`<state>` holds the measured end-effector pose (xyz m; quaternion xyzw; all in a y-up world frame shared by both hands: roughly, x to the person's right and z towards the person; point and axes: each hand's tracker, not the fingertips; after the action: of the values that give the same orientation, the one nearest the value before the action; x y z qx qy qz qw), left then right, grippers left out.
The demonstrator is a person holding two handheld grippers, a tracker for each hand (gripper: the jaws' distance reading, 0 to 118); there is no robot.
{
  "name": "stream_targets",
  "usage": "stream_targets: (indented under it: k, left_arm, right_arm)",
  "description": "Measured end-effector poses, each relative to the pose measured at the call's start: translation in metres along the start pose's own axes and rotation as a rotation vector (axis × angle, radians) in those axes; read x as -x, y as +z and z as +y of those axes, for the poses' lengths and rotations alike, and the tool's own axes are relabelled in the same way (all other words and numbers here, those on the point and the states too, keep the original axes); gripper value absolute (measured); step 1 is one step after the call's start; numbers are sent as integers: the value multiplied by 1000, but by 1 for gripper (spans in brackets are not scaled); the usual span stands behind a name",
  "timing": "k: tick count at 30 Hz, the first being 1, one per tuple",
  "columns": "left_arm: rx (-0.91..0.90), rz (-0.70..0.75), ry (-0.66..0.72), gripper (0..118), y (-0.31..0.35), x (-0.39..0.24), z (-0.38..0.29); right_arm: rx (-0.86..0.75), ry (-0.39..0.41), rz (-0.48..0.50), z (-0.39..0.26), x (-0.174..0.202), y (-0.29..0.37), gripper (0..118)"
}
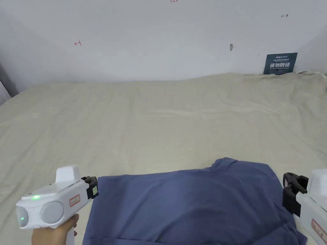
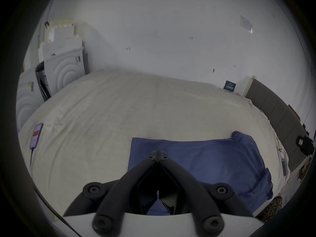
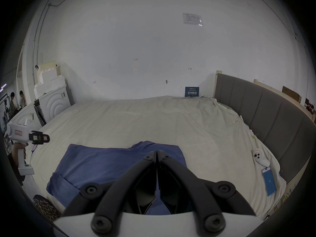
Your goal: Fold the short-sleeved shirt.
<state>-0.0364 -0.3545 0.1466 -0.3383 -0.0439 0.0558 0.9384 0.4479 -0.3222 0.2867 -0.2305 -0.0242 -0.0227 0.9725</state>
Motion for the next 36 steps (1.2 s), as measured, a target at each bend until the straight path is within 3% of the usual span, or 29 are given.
stream_targets:
  k: [7, 8, 10, 12, 14, 17, 20, 23, 27, 33, 35, 36]
  left_arm:
    - [138, 6, 6, 0, -102, 21, 30]
    - [181, 7, 17, 6, -118, 24, 34]
    - [255, 14, 26, 30, -147, 31, 36]
    - [300, 41, 13, 64, -169, 35, 37]
    - [342, 68, 8, 70, -189, 40, 34]
    - [375, 81, 37, 69, -207, 50, 34]
    - [412, 99, 30, 55, -215, 51, 30]
    - [411, 114, -32, 51, -212, 44, 28]
    - [412, 75, -68, 5, -207, 37, 27]
    - [309, 31, -75, 0, -174, 25, 33]
    - [279, -4, -76, 0, -150, 20, 37]
    - [262, -16, -84, 0, -142, 19, 38]
  right_arm:
    - [49, -14, -9, -2, -2, -42, 0]
    - [56, -19, -12, -3, -3, -49, 0]
    - [74, -30, -16, -5, -5, -60, 0]
    - [88, -38, -18, -8, -4, -69, 0]
    - [104, -41, -20, -11, -4, -77, 0]
    - [126, -52, -22, -16, -4, -87, 0]
    - [141, -56, -23, -21, -6, -95, 0]
    - [155, -65, -14, -23, -5, -100, 0]
    - [175, -64, -4, -22, -8, -113, 0]
    - [227, -58, 5, -9, -38, -167, 0]
    - [259, -55, -5, -6, -49, -193, 7]
    - [277, -61, -2, -4, -49, -201, 29]
